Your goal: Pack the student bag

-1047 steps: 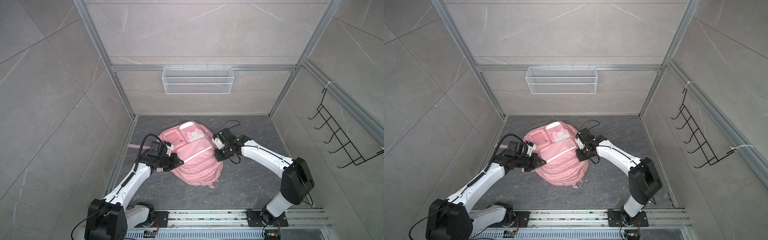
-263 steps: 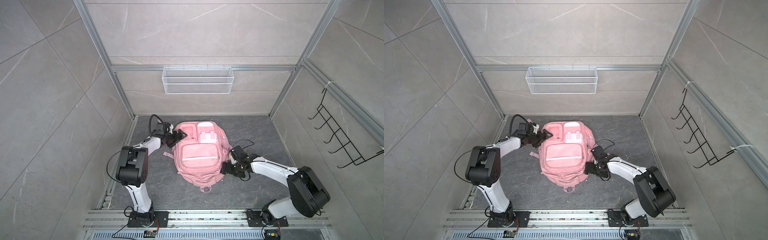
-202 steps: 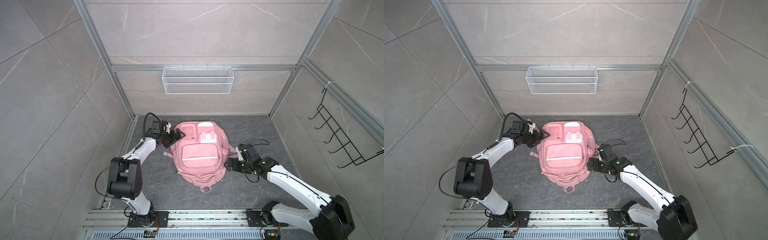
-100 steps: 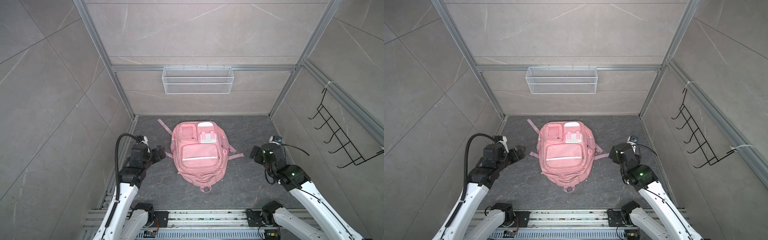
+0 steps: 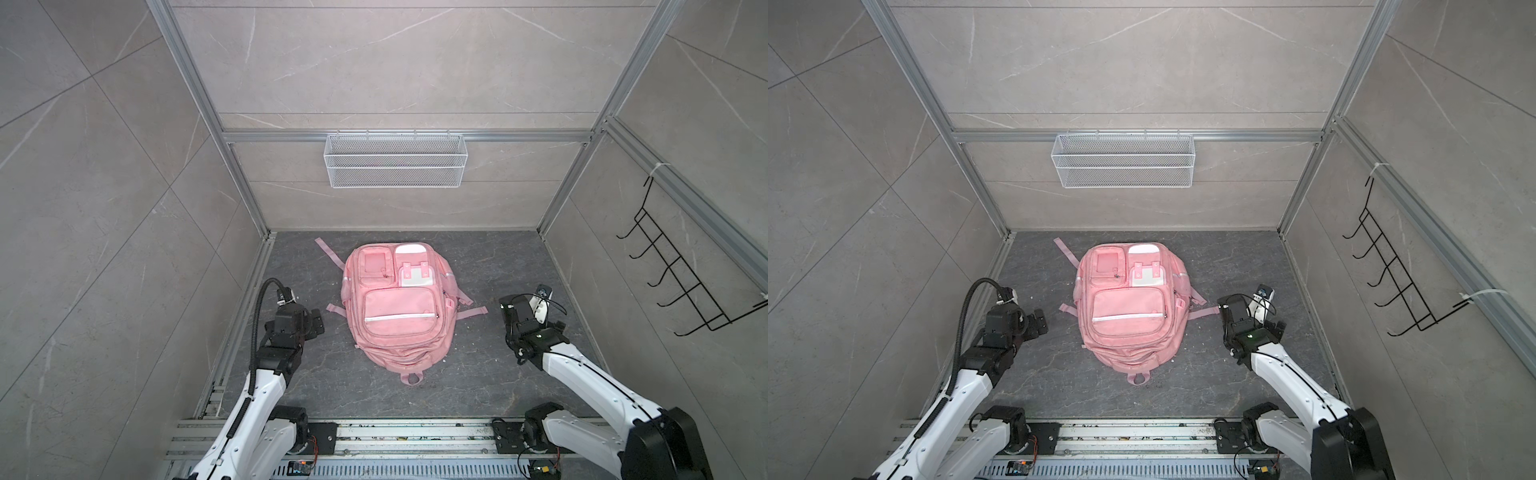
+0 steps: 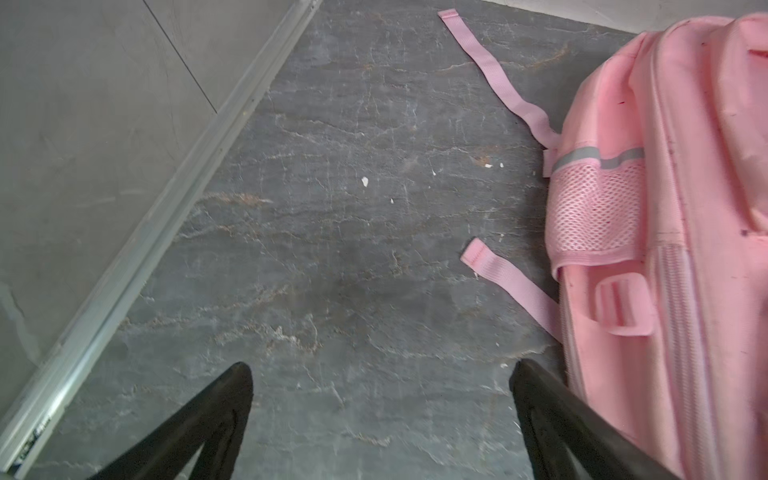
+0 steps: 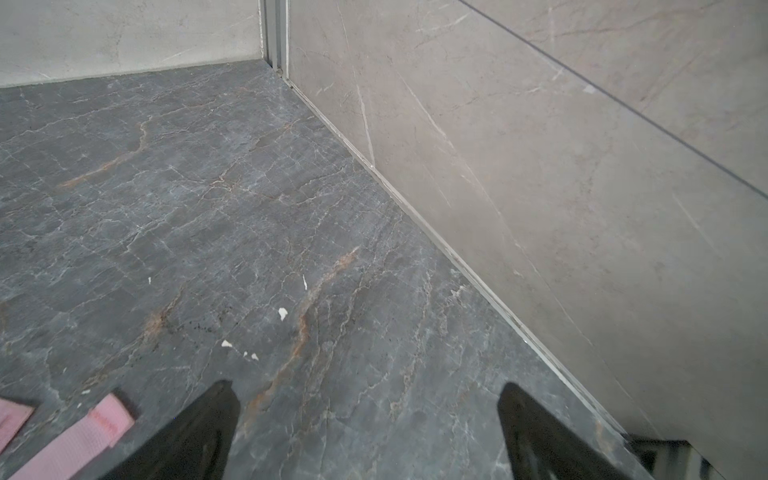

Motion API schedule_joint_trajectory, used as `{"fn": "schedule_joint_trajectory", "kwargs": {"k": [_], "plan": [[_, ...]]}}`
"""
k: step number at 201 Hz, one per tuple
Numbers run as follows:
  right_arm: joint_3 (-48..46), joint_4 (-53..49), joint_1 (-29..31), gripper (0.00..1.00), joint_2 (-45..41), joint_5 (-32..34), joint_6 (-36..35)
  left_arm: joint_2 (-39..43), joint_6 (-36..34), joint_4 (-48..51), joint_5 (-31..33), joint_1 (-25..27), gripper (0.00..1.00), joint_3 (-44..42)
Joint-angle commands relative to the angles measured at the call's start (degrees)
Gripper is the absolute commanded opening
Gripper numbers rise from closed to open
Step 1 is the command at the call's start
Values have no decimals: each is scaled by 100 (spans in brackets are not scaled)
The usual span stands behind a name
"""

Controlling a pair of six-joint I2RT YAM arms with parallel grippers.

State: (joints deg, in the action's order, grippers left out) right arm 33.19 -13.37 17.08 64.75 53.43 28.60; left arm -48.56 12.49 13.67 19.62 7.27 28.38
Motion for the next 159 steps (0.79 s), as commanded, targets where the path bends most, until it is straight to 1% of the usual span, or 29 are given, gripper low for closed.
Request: {"fn": "schedule_joint_trajectory", "kwargs": {"k": [1,19,54,67,76,86,105,113,121,130,138,147,159], "plan": [[-106,1317,-84,100,523,102,-432,-350,-727,-1405,283,-169,100,-161],[-273,2130,-219,100,850,-95,-792,-751,-728,-2166,200,-306,100,-339],[-367,3116,-674,100,1345,-687,-957,-1536,-755,-3454,2,-484,100,-527],[-366,3506,-799,100,1512,-1007,-1087,-1788,-797,-3903,-107,-511,100,-585],[-290,3631,-871,100,1655,-1252,-1220,-1981,-835,-4212,-200,-545,100,-615],[-102,3507,-893,100,1850,-1240,-1274,-2185,-864,-4505,-271,-566,100,-647],[-35,3611,-918,100,1985,-1261,-1382,-2509,-938,-4890,-407,-584,100,-691],[-78,3700,-980,100,1966,-1377,-1392,-2623,-954,-5070,-426,-578,100,-748],[-189,3921,-1073,100,1945,-1509,-1365,-2698,-980,-5232,-398,-585,100,-784],[-432,4537,-1192,100,1995,-1699,-1449,-2692,-1054,-5141,-502,-592,100,-740],[-368,4274,-1199,100,1943,-1780,-1420,-2739,-1134,-5298,-599,-620,100,-766],[-426,4496,-1202,100,1988,-1816,-1517,-2816,-1183,-5436,-741,-658,100,-794],[-473,4516,-1202,100,1946,-1984,-1567,-2964,-1213,-5594,-872,-704,100,-804]]}}
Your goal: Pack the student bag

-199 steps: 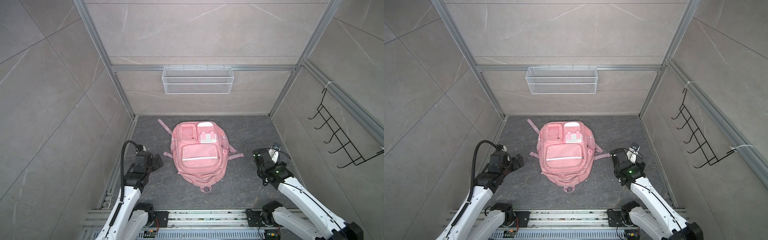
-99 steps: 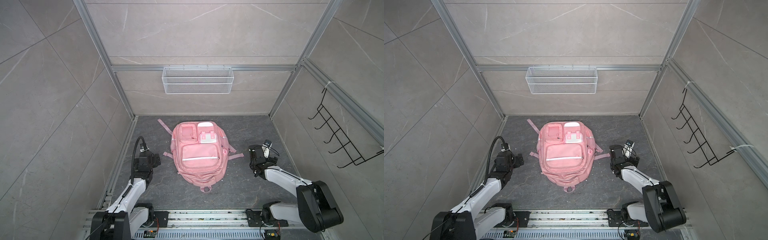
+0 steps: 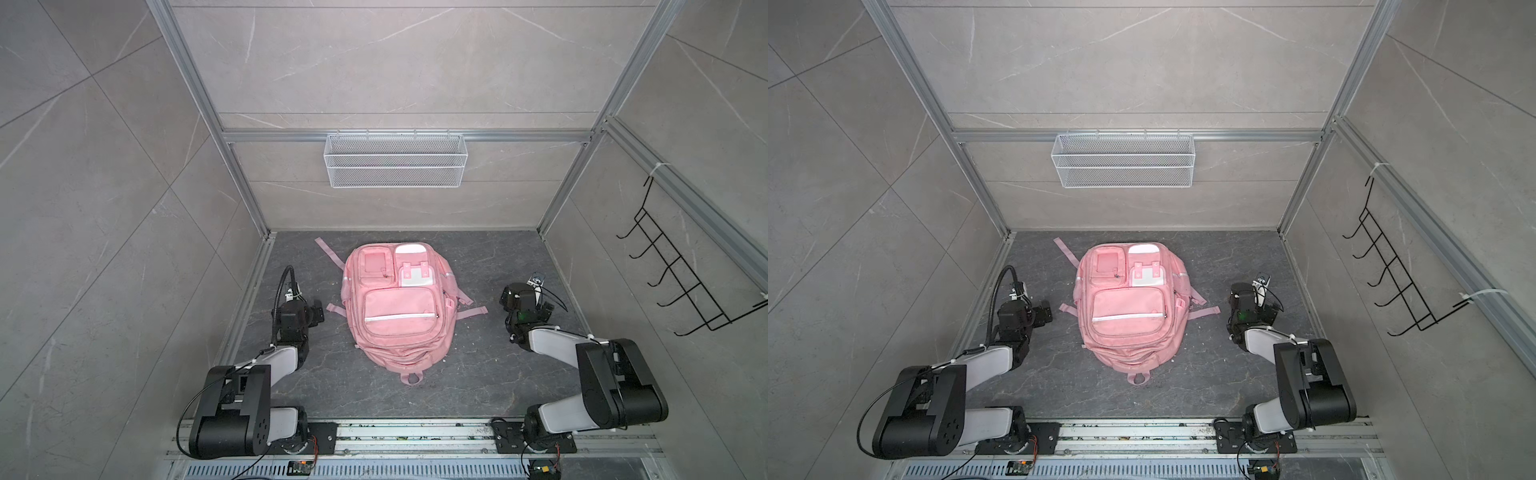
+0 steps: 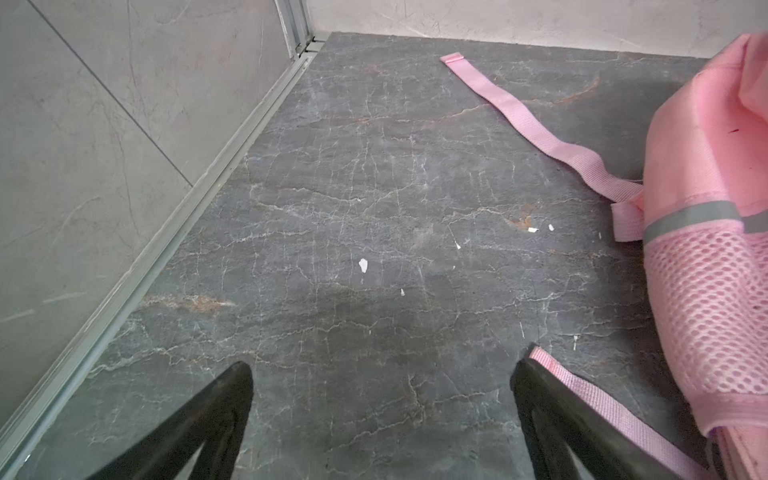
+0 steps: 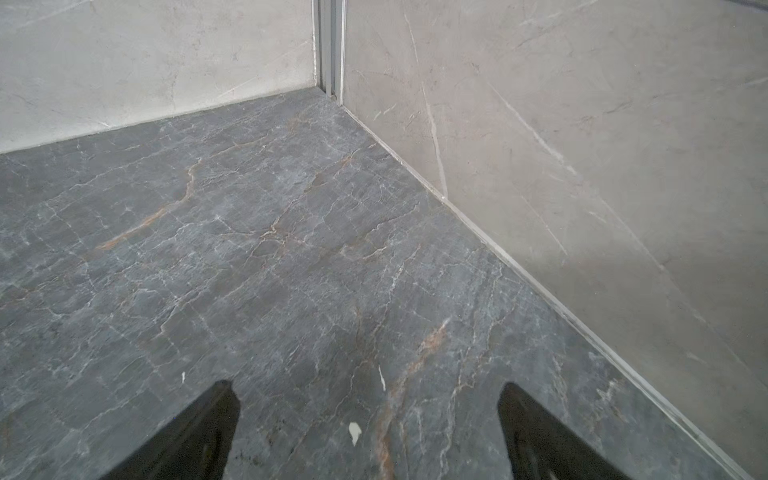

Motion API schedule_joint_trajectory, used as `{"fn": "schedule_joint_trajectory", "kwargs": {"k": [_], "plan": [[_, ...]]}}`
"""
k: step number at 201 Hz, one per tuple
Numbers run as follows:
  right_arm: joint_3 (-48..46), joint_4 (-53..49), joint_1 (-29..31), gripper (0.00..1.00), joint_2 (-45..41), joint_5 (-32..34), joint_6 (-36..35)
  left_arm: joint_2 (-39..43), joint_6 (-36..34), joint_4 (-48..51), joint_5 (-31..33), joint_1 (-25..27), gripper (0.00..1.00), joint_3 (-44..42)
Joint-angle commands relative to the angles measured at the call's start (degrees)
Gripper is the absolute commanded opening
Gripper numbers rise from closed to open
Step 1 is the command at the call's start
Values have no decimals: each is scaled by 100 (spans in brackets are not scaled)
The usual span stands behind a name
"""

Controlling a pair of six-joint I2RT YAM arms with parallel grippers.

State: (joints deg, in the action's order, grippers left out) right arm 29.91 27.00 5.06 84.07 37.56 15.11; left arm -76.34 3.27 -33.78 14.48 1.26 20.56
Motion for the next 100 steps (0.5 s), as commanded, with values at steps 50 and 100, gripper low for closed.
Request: {"fn": "schedule_joint_trajectory", "kwargs": {"k": [50,100], "plan": [[-392,1206,-26,100,103,-2582,-1154,-937,-178,-1312,-992,-460,100,65],[-1007,2635,-138,100,342,-3243,-1320,-962,-204,-1403,-1007,-460,100,45]]}}
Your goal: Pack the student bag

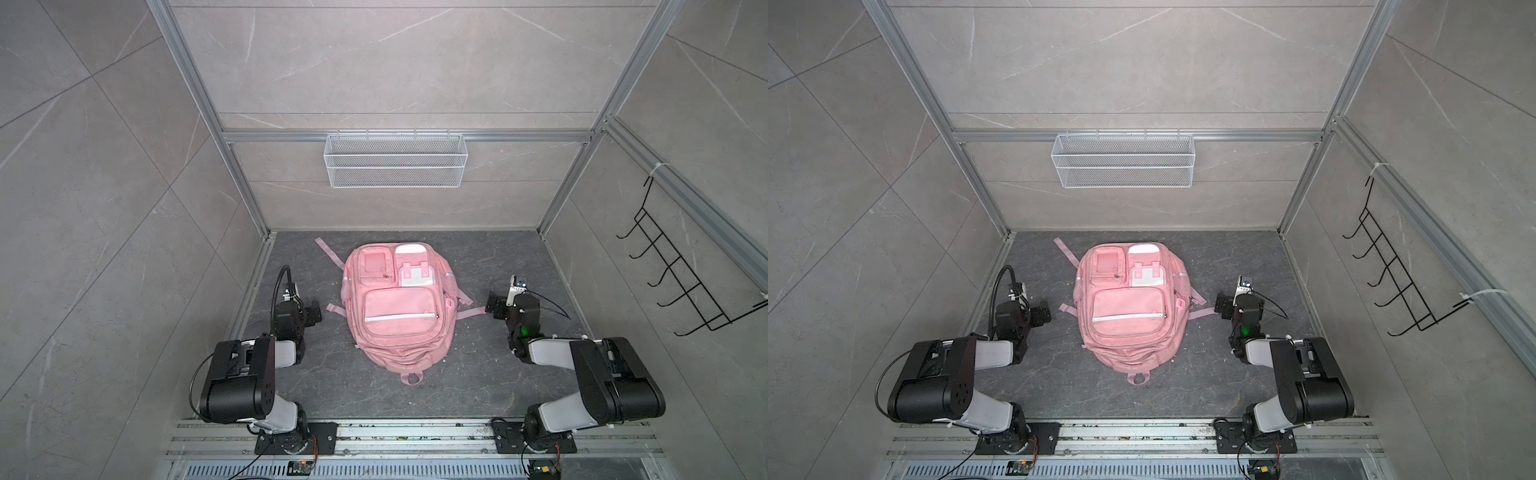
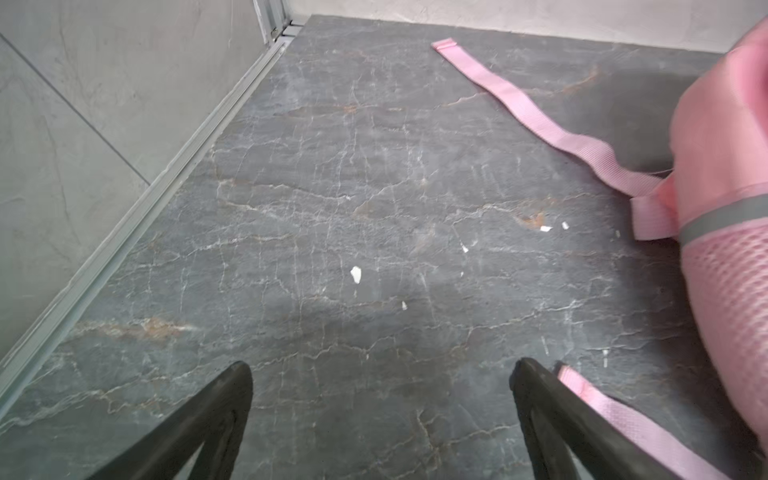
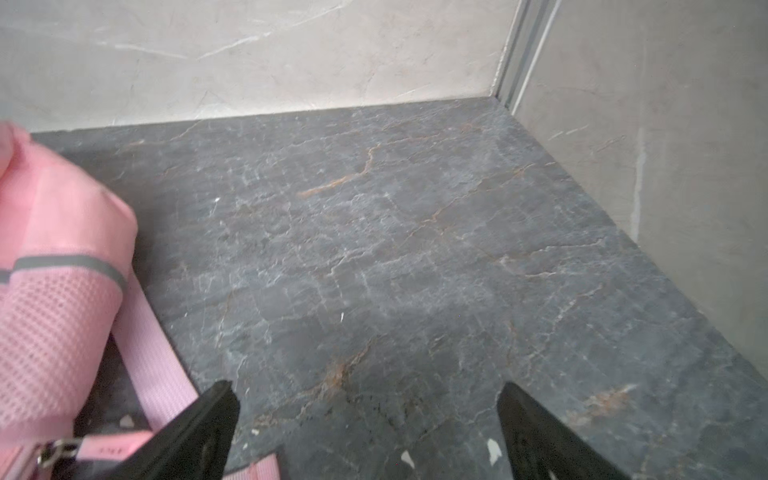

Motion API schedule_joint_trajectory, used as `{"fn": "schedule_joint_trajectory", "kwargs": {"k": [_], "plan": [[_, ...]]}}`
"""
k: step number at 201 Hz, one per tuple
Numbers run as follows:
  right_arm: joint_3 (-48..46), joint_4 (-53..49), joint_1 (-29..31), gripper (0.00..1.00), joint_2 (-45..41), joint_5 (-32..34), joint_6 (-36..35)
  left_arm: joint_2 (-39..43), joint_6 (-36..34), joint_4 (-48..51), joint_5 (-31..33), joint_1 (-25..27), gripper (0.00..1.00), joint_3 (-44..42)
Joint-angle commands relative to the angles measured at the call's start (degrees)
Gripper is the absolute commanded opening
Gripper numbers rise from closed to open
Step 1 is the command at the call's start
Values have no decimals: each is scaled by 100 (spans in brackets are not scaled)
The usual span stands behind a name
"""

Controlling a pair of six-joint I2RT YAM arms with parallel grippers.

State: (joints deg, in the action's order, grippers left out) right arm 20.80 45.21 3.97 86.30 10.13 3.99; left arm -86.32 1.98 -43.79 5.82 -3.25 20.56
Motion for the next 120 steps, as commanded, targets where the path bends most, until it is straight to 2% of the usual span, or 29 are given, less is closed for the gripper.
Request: {"fn": "schedule_joint_trajectory", "kwargs": {"k": [1,12,120], "plan": [[-95,809,-28,100,117,-502,-211,37,-75,-402,-142,-9,100,45],[-33,501,-36,100,32,-512,-195,28,-69,-397,-142,-9,100,44],[-62,614,-36,100,44,-493,-198,28,-72,-385,-121,-7,100,53]]}}
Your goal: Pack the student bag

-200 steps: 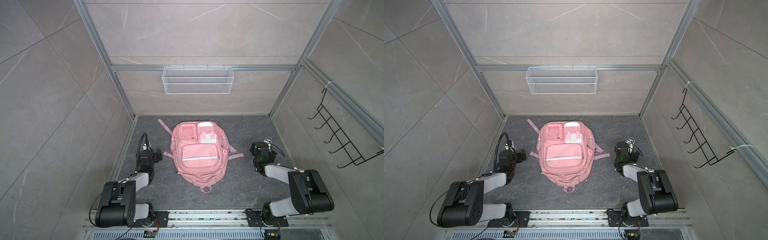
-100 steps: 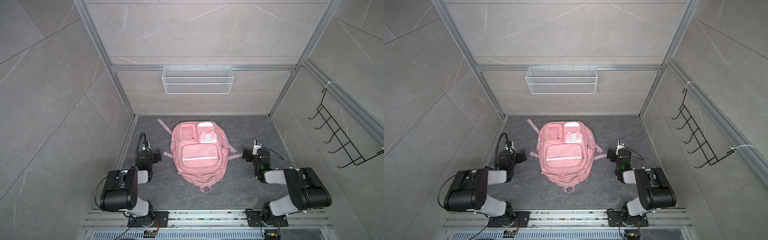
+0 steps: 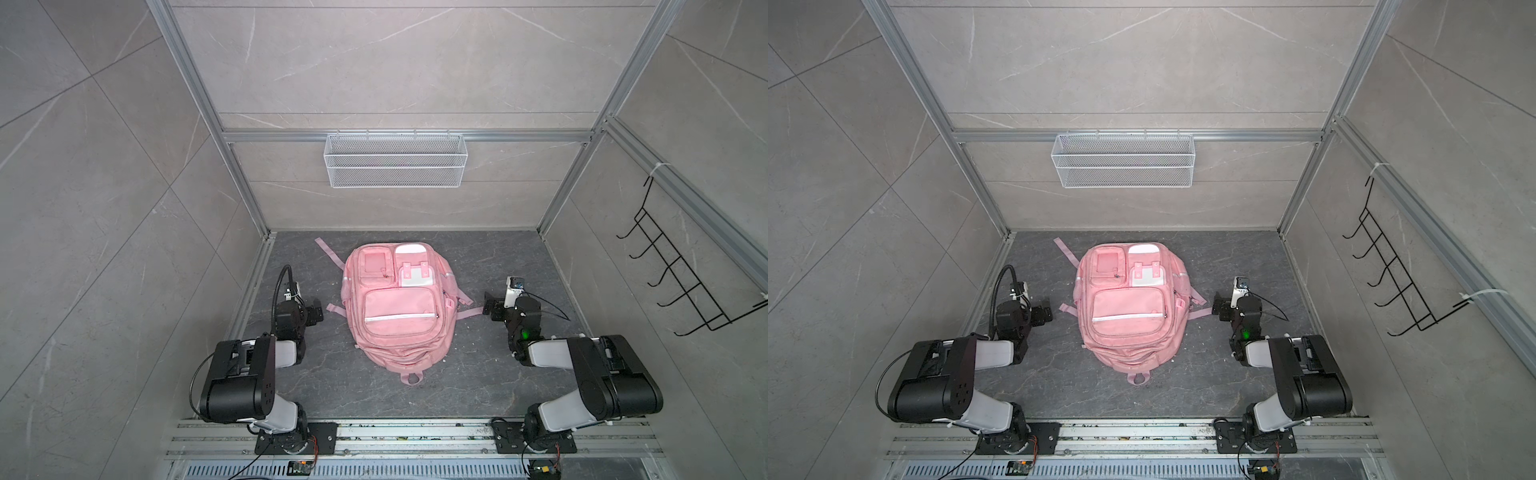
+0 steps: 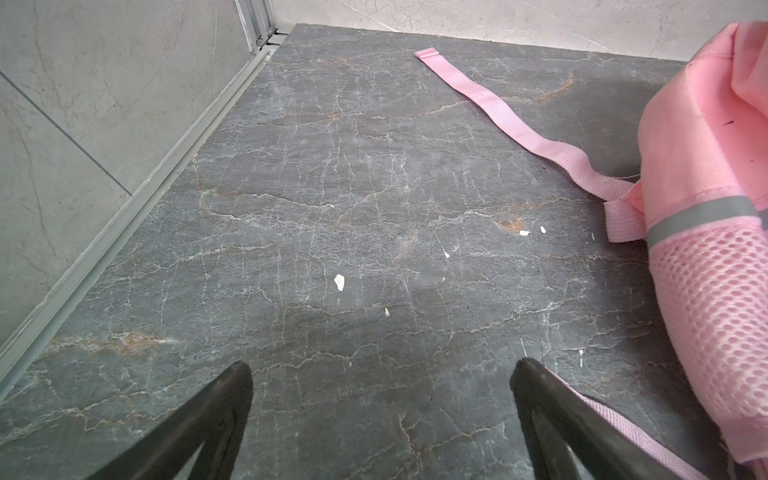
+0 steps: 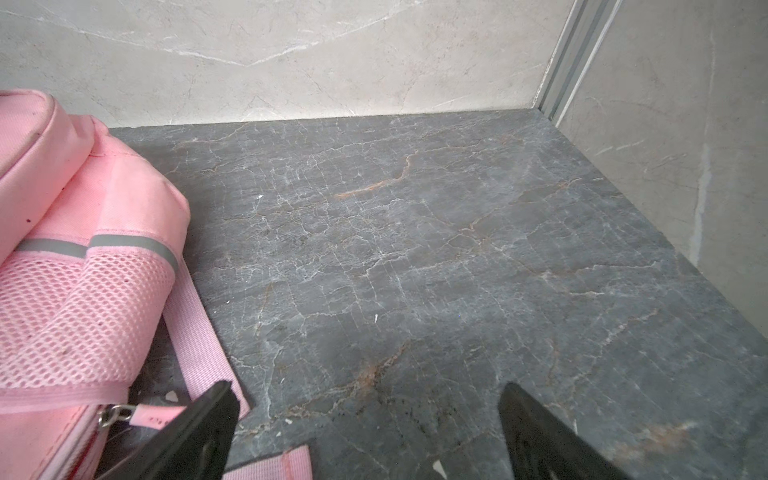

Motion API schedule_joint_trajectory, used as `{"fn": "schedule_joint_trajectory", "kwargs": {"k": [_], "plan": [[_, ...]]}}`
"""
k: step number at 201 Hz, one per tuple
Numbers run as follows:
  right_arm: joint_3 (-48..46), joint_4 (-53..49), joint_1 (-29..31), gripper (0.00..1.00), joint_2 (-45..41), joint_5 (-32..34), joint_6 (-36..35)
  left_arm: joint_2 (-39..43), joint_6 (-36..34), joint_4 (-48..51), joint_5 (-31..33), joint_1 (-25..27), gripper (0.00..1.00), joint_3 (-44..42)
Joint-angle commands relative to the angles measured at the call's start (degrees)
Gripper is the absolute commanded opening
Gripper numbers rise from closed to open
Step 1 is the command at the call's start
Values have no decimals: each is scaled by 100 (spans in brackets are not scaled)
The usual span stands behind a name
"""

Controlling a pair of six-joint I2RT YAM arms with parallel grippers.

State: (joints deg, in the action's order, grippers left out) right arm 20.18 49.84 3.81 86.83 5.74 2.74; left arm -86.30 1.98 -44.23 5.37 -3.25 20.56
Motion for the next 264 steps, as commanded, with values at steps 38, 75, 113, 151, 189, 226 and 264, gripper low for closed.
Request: {"fn": "schedule_joint_trajectory", "kwargs": {"k": [38,75,113,151,189,226,264], "plan": [[2,156,-21,100,0,-64,-65,26,-75,-342,-80,-9,100,48],[-6,157,-21,100,-8,-64,-64,43,-79,-368,-75,-9,100,29],[2,153,-29,100,0,-77,-48,43,-74,-367,-84,-7,100,33],[-873,1613,38,100,-166,-580,-409,43,-72,-363,-76,-9,100,22],[-105,454,18,100,50,-416,-226,43,-76,-367,-77,-9,100,31],[-405,760,-28,100,-111,-526,-283,43,-75,-366,-77,-7,100,30],[-12,275,-115,100,46,-285,-70,43,-75,-367,-72,-4,100,32]]}}
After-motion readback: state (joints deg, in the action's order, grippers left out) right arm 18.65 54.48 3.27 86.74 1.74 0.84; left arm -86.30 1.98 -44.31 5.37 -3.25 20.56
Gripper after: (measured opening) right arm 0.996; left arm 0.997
